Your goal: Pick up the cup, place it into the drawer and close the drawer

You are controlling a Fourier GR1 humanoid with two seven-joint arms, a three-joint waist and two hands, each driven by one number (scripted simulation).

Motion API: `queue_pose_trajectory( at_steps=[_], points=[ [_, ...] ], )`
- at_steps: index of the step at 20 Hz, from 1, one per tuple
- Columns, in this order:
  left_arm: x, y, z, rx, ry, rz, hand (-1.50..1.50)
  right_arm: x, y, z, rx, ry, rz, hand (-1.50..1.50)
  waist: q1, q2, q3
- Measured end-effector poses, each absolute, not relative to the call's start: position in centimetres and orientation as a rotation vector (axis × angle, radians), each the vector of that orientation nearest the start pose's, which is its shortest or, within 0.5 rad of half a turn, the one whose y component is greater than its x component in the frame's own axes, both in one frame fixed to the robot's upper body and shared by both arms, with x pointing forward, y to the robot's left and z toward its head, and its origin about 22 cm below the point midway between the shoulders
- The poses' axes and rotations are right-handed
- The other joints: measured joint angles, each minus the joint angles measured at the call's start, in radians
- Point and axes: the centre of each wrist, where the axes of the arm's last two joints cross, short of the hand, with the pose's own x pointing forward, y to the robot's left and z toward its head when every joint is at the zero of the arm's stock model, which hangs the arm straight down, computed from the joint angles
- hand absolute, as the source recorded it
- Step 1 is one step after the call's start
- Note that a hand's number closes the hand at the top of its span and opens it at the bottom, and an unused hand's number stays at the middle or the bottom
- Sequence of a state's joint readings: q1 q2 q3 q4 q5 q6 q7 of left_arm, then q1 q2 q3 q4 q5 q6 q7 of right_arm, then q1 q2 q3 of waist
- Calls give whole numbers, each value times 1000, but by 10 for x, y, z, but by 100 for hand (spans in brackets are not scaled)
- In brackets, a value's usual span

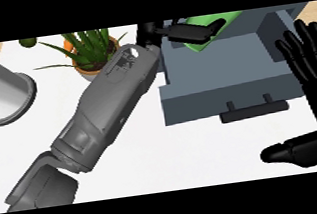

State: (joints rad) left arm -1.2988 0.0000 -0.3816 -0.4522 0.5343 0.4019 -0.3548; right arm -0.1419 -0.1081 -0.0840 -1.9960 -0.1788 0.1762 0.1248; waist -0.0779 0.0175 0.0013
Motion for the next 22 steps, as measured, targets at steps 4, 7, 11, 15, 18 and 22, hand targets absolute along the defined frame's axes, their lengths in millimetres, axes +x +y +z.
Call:
queue_pose_trajectory(
  at_steps=[4,7,11,15,18,22],
  points=[
    [431,13,145,-60,-1898,-272,150,243,-243,138,203,-2006,191,-150,-19,4,1],
    [429,11,140,-11,-1887,-326,-150,243,-240,135,211,-2005,194,-150,-26,5,1],
    [427,9,134,39,-1878,-354,-150,245,-238,139,222,-2018,196,-150,-33,7,1],
    [424,7,132,9,-1885,-336,-150,245,-237,138,245,-2028,181,-150,-32,8,0],
    [424,5,137,-49,-1903,-293,-150,244,-233,137,280,-2028,172,-150,-33,9,0],
    [420,2,140,-160,-1942,-234,-150,239,-244,137,310,-2004,156,-150,-8,0,0]
  ],
)
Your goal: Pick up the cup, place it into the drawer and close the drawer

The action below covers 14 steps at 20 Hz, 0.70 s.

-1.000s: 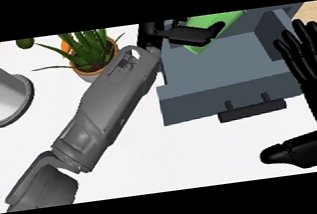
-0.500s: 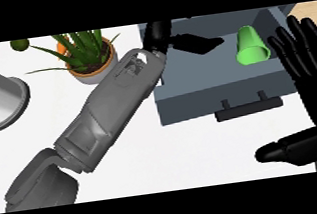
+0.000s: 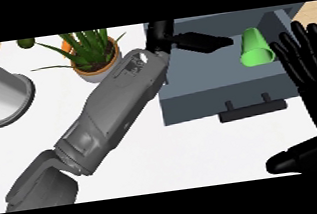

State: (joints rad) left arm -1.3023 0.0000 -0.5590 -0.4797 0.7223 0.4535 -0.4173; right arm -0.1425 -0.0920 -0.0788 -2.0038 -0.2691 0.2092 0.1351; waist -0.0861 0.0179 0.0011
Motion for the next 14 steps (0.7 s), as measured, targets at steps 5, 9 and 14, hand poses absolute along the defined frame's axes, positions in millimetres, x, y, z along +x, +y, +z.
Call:
queue_pose_trajectory(
  at_steps=[5,9,14],
  points=[
    [421,2,153,-278,-1963,-157,-150,234,-255,144,320,-2000,153,150,40,-9,-1],
    [423,12,156,-310,-1956,-93,-150,226,-263,149,309,-1997,232,150,66,-17,-1],
    [424,44,158,-320,-1957,2,-150,215,-269,151,224,-1977,407,150,93,-26,-1]
  ],
)
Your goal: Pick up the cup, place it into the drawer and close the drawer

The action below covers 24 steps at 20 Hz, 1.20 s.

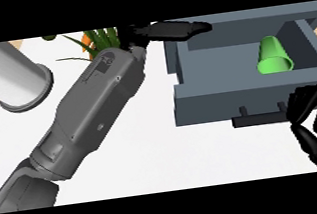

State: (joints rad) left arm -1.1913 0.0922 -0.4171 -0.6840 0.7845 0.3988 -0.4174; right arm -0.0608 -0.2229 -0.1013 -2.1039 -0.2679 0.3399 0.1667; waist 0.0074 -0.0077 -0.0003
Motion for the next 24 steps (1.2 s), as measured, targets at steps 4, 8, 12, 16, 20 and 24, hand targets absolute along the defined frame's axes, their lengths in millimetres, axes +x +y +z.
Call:
queue_pose_trajectory(
  at_steps=[4,8,12,16,20,24],
  points=[
    [419,84,141,-287,-1936,66,-150,212,-274,150,146,-1947,496,150,17,-3,0],
    [402,121,126,-279,-1920,109,-150,206,-273,146,79,-1903,577,150,24,-5,0],
    [380,162,120,-264,-1906,133,-150,212,-270,136,24,-1862,602,150,26,-2,0],
    [354,196,105,-273,-1889,158,-150,221,-259,123,-40,-1830,665,150,23,1,0],
    [338,223,99,-275,-1883,159,-150,229,-255,117,-162,-1815,852,150,24,4,0],
    [322,245,86,-268,-1879,169,-150,242,-249,103,-279,-1767,1025,150,24,7,0]
  ],
)
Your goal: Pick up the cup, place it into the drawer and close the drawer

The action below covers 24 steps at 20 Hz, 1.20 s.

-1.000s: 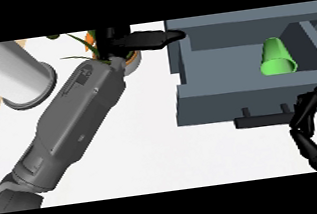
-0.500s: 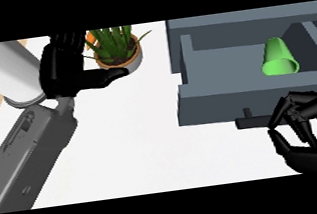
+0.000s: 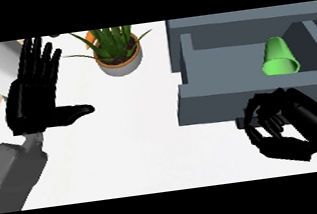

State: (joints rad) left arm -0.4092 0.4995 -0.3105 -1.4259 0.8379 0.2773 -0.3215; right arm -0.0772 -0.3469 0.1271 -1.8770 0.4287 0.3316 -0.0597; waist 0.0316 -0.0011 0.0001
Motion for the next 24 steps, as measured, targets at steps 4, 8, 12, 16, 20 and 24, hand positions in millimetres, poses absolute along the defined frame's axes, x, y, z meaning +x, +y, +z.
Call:
queue_pose_trajectory(
  at_steps=[4,8,12,16,20,24],
  points=[
    [309,265,83,-255,-1881,174,-150,259,-241,75,-349,-1728,1119,150,-6,2,0],
    [288,290,66,-256,-1878,177,-150,275,-227,49,-392,-1690,1156,-150,-11,2,0],
    [282,307,62,-251,-1877,180,-150,296,-217,32,-430,-1630,1213,-150,-15,3,0],
    [276,316,57,-254,-1885,189,-150,315,-216,6,-447,-1579,1257,-150,-16,3,0],
    [271,330,52,-258,-1881,195,-150,338,-213,-7,-444,-1550,1262,-150,-17,3,0],
    [267,339,50,-266,-1883,192,-150,359,-217,-14,-430,-1569,1254,-150,-11,-1,-3]
  ],
)
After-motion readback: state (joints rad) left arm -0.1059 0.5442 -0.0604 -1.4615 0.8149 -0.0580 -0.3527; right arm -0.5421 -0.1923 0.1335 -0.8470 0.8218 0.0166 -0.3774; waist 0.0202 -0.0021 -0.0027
